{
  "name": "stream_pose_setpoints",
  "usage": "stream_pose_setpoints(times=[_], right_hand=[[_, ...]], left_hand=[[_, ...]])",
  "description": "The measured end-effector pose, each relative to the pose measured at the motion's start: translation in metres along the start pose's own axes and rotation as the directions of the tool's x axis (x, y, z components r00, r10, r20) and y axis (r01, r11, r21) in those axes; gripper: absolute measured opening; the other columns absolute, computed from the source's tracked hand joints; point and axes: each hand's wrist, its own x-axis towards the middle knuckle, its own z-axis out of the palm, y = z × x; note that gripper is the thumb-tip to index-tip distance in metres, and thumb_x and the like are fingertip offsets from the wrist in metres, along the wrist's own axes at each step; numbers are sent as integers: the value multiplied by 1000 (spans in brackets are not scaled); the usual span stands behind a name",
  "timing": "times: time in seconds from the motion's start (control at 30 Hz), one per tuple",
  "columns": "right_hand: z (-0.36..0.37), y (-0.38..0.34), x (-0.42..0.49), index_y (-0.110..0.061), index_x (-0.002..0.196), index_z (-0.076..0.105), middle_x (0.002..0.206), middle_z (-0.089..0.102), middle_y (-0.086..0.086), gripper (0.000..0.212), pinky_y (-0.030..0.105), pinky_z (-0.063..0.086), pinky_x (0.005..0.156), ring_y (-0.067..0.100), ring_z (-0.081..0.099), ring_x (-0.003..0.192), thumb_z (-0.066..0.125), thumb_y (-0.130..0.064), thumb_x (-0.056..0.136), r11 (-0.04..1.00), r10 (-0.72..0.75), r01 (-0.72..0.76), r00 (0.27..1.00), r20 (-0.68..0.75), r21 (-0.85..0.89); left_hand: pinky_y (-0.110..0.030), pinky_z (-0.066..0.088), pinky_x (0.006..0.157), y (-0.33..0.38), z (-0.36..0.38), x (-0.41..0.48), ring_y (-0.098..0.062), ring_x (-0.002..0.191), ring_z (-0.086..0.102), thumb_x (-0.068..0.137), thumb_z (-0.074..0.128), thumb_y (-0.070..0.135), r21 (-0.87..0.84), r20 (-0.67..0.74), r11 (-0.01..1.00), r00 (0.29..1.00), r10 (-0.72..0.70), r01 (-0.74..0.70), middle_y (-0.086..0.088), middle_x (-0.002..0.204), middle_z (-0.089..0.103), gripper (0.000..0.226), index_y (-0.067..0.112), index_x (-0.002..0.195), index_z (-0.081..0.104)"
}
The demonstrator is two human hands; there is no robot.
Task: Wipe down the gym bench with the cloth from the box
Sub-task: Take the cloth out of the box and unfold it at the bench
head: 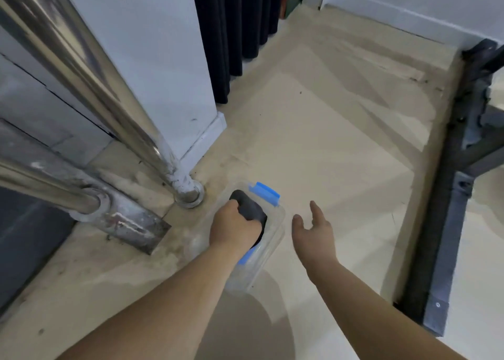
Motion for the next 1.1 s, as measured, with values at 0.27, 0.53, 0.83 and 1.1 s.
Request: stream_pose_setpoints(times=[0.27, 0.53, 0.83, 1.1], right_hand=[[-161, -198, -156, -26, 114, 72, 114, 72, -11, 35, 38, 50, 105, 10, 65, 110, 66, -53, 94, 974, -81, 33, 975, 206, 225], [-354, -346, -390, -16, 138, 66, 135, 71, 9, 58, 45, 46, 112, 28, 65, 129, 57, -57, 98, 862, -141, -187, 804, 578, 470], [-448, -351, -581, -11, 120, 70, 109, 80, 13, 38, 48, 59, 98, 29, 77, 103, 66, -42, 98, 770, -84, 39, 996, 41, 637], [-531, -253, -696, -6, 104, 68, 94, 72, 14, 40, 43, 54, 86, 28, 72, 94, 53, -43, 97, 589, -24, 159, 983, -179, 792]], left_hand=[[-29, 42, 46, 222, -180, -201, -19, 62, 52, 74, 71, 8, -379, 130, 923, 983, 129, -71, -4, 78, 56, 25, 11, 92, 53], [-54, 60, 82, 386, -351, -436, -33, 96, 74, 67, 84, 16, -575, 351, 813, 870, 348, -93, -7, 99, 76, 31, 25, 92, 66], [-15, 49, 84, 418, -355, -567, 8, 107, 60, 82, 81, 26, -286, 280, 863, 825, 491, -417, 23, 125, 58, 55, 38, 129, 56], [-30, 58, 91, 432, -295, -717, -3, 111, 65, 75, 74, 56, -347, 623, 708, 414, 664, -615, 25, 123, 61, 52, 49, 125, 58]])
